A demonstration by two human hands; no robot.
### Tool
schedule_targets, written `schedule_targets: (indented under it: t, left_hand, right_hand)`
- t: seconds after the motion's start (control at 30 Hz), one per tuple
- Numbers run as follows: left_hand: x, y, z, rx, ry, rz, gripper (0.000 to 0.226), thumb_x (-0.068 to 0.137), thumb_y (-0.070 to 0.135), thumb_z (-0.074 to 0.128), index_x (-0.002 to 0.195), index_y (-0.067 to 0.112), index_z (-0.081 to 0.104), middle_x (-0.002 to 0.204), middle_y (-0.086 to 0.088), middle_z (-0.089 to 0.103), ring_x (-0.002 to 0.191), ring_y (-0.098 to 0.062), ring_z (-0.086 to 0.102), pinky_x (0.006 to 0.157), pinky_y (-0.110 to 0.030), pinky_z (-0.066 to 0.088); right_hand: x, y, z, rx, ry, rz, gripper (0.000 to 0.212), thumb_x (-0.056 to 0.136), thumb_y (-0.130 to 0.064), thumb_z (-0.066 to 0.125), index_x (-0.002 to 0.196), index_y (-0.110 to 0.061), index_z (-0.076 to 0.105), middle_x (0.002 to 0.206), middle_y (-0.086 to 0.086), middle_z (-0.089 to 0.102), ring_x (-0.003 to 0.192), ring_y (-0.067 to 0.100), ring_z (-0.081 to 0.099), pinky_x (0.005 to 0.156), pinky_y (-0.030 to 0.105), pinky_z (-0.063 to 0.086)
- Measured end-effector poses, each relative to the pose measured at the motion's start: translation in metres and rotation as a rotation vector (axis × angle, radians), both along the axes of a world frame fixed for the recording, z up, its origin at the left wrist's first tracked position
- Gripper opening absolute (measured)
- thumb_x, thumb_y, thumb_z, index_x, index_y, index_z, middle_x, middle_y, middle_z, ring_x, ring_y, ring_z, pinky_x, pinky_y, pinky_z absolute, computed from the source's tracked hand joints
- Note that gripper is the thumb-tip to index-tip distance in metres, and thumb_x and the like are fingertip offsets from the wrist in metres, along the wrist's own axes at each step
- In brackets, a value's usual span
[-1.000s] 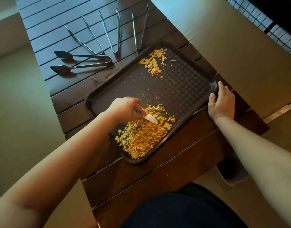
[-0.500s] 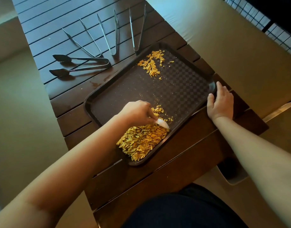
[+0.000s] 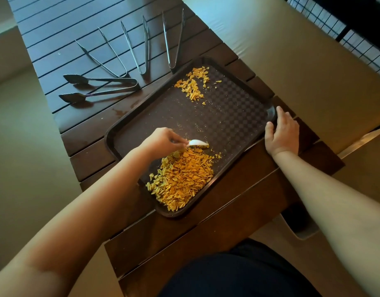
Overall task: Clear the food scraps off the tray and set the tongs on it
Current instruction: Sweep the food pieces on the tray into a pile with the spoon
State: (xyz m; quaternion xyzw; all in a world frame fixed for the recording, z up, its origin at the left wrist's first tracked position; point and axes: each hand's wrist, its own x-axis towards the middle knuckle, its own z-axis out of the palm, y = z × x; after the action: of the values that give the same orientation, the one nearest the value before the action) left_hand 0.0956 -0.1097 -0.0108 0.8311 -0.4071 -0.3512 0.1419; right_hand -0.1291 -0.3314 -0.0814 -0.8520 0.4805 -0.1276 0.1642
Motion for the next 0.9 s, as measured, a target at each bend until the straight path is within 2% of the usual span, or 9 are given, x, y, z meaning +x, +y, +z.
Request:
schedule_targets:
  t: [0.07, 0.1, 0.2, 0.27, 0.33, 0.47, 0.63, 0.8, 0.9]
  left_hand:
    - [0.002, 0.002, 0.005, 0.049, -0.019, -0.09, 0.021, 0.086, 0.029, 0.064, 0.106, 0.026, 0.07, 0.089, 0.01, 0.057, 0.082, -0.001, 0.048, 0.075, -0.02, 0.037]
    - [0.004, 0.002, 0.008, 0.042, -0.024, -0.097, 0.02, 0.086, 0.028, 0.064, 0.105, 0.026, 0.07, 0.087, 0.01, 0.057, 0.078, -0.001, 0.049, 0.072, -0.02, 0.038]
    - [0.012, -0.004, 0.008, -0.13, 0.01, 0.165, 0.021, 0.086, 0.026, 0.064, 0.106, 0.023, 0.07, 0.082, 0.008, 0.056, 0.064, -0.003, 0.046, 0.056, -0.016, 0.037]
    - [0.014, -0.01, 0.005, -0.202, -0.025, 0.301, 0.022, 0.088, 0.024, 0.062, 0.109, 0.019, 0.07, 0.087, 0.003, 0.059, 0.063, -0.002, 0.047, 0.055, -0.014, 0.037]
    - [0.013, -0.015, 0.0, -0.171, -0.028, 0.313, 0.023, 0.09, 0.023, 0.059, 0.111, 0.017, 0.069, 0.094, 0.001, 0.061, 0.066, -0.002, 0.049, 0.059, -0.014, 0.039]
    - [-0.002, -0.023, -0.002, -0.097, -0.002, 0.146, 0.024, 0.09, 0.025, 0.058, 0.112, 0.023, 0.067, 0.095, 0.003, 0.056, 0.074, -0.005, 0.049, 0.06, -0.014, 0.039]
    - [-0.022, -0.026, -0.006, -0.014, -0.042, -0.156, 0.018, 0.085, 0.035, 0.063, 0.101, 0.035, 0.07, 0.096, 0.005, 0.056, 0.088, -0.01, 0.053, 0.077, -0.028, 0.05]
    - [-0.012, -0.016, 0.006, 0.098, -0.146, -0.264, 0.019, 0.084, 0.042, 0.063, 0.101, 0.036, 0.071, 0.1, 0.007, 0.056, 0.092, -0.009, 0.053, 0.075, -0.028, 0.048]
    - [-0.003, -0.006, 0.012, 0.129, -0.119, -0.263, 0.018, 0.084, 0.038, 0.064, 0.1, 0.034, 0.071, 0.109, 0.005, 0.06, 0.106, -0.011, 0.053, 0.087, -0.032, 0.047]
  right_hand:
    - [0.0, 0.0, 0.0, 0.001, 0.0, -0.003, 0.062, 0.092, -0.042, 0.025, 0.145, -0.01, 0.031, 0.147, 0.015, 0.037, 0.139, 0.03, 0.029, 0.115, 0.045, 0.021]
    - [0.0, 0.001, 0.0, 0.004, 0.002, -0.004, 0.062, 0.092, -0.042, 0.025, 0.145, -0.01, 0.031, 0.148, 0.014, 0.037, 0.139, 0.03, 0.029, 0.115, 0.044, 0.021]
    - [0.0, 0.0, 0.0, 0.012, 0.003, 0.001, 0.062, 0.092, -0.041, 0.025, 0.145, -0.01, 0.03, 0.148, 0.014, 0.036, 0.14, 0.03, 0.028, 0.115, 0.044, 0.019]
    - [-0.001, -0.001, -0.001, 0.01, 0.002, 0.005, 0.063, 0.091, -0.041, 0.024, 0.145, -0.009, 0.031, 0.148, 0.014, 0.037, 0.14, 0.029, 0.028, 0.115, 0.044, 0.018]
    - [-0.001, -0.002, -0.002, 0.009, 0.003, 0.006, 0.063, 0.091, -0.041, 0.024, 0.145, -0.009, 0.031, 0.148, 0.014, 0.037, 0.14, 0.029, 0.028, 0.116, 0.044, 0.018]
    - [-0.001, -0.001, -0.003, 0.015, 0.003, 0.007, 0.063, 0.091, -0.041, 0.024, 0.145, -0.009, 0.03, 0.148, 0.014, 0.036, 0.14, 0.029, 0.027, 0.116, 0.044, 0.018]
    - [-0.001, -0.002, -0.002, 0.013, 0.009, 0.006, 0.063, 0.091, -0.042, 0.023, 0.145, -0.01, 0.03, 0.148, 0.013, 0.036, 0.14, 0.029, 0.027, 0.116, 0.044, 0.018]
    - [-0.002, -0.002, -0.002, 0.017, 0.016, 0.0, 0.063, 0.091, -0.043, 0.023, 0.145, -0.011, 0.03, 0.149, 0.012, 0.036, 0.14, 0.028, 0.027, 0.116, 0.044, 0.018]
    - [-0.002, -0.001, -0.002, 0.019, 0.013, 0.002, 0.063, 0.091, -0.044, 0.023, 0.145, -0.011, 0.03, 0.149, 0.012, 0.036, 0.14, 0.028, 0.027, 0.116, 0.044, 0.018]
